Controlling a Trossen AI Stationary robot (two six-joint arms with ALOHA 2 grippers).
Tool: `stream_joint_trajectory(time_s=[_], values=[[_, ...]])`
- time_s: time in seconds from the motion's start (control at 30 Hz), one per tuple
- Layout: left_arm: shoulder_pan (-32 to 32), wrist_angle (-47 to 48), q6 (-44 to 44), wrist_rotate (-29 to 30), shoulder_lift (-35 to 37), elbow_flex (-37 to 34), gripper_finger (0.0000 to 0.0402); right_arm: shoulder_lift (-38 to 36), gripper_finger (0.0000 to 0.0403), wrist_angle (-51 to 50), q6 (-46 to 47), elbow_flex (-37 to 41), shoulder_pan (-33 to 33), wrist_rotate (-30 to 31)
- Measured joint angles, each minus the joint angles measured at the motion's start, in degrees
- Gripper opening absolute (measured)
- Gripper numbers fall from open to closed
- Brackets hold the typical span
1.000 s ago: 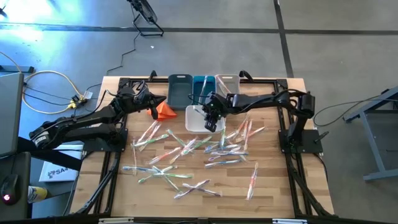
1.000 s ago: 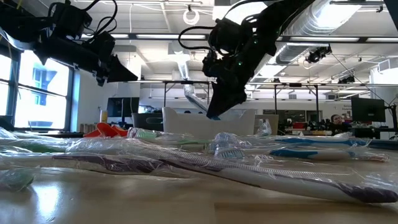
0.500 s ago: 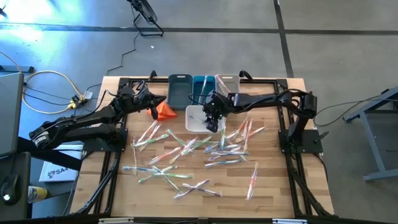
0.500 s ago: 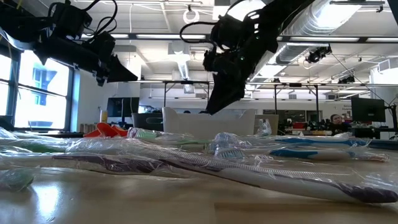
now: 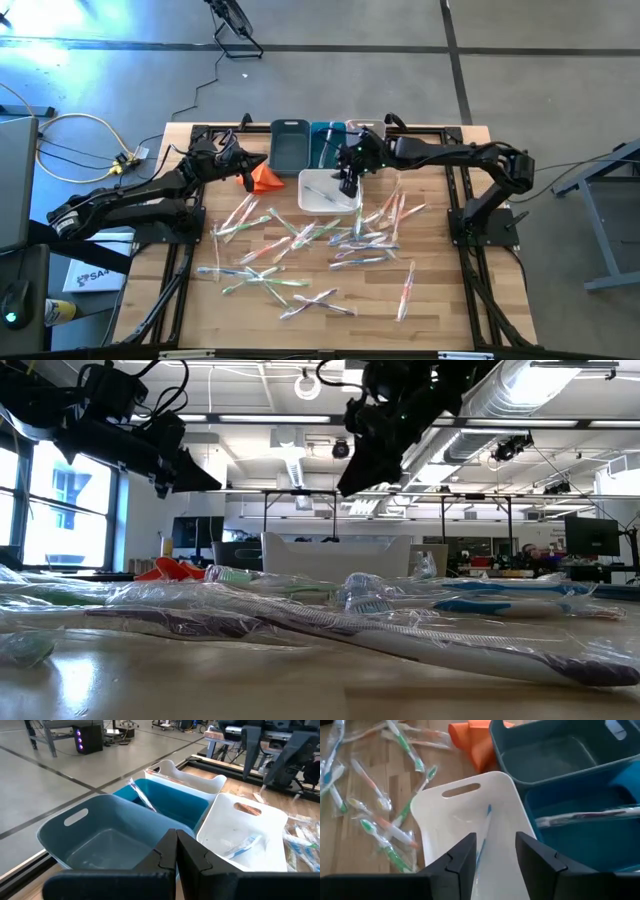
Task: Pick & Place Toothbrushes
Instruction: Put the green toothbrush into the dark blue bin
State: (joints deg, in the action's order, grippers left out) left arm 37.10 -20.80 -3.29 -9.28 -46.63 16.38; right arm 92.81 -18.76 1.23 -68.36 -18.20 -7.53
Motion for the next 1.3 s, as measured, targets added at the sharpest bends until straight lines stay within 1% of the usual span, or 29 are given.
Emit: stream_joint_trajectory(time_s=[0.2, 0.37, 0.47, 0.6, 0.73, 0.83, 1.0, 1.1, 1.2, 1.3], values=[[0.0, 0.0, 0.0, -0.02, 0.0, 0.0, 0.0, 0.0, 0.0127, -4.85, -0.23, 0.02, -0.61, 0.11], [0.0, 0.31, -0.01, -0.28, 0.0, 0.0, 0.0, 0.0, 0.0111, -5.97, -1.03, 0.02, -0.61, 0.11], [0.0, 0.46, -0.01, -0.26, 0.0, 0.0, 0.0, 0.02, 0.0088, -7.19, -1.07, 0.02, -0.56, 0.08], [0.0, 1.5, -0.02, -0.24, 0.02, 0.02, 0.0, -0.22, 0.0047, -12.89, -0.9, 0.02, -0.83, 0.09], [0.0, 3.84, -0.41, -0.22, 0.02, 0.02, 0.0, -0.79, 0.0009, -18.01, 1.21, 0.04, -0.94, -0.27], [0.0, 4.76, -1.53, -0.21, 0.02, 0.02, 0.0, -1.79, 0.0006, -22.33, 2.52, 0.11, -0.85, -0.26], [-0.02, 4.72, -1.62, -0.64, 0.02, 0.04, 0.0, -3.94, 0.0003, -25.11, 4.65, 0.14, 0.58, 0.15], [0.0, 4.84, -1.55, -0.67, 0.02, 0.04, 0.0, -6.39, 0.0004, -24.83, 6.23, 0.25, 1.56, 1.51], [0.0, 5.09, -1.51, -0.68, 0.02, 0.04, 0.0, -10.5, 0.0003, -22.9, 8.72, 3.45, 2.39, 4.29], [-0.02, 5.07, -1.49, -0.7, 0.02, 0.04, 0.0, -16.38, 0.0004, -17.55, 12.02, 9.92, 3.05, 7.06]])
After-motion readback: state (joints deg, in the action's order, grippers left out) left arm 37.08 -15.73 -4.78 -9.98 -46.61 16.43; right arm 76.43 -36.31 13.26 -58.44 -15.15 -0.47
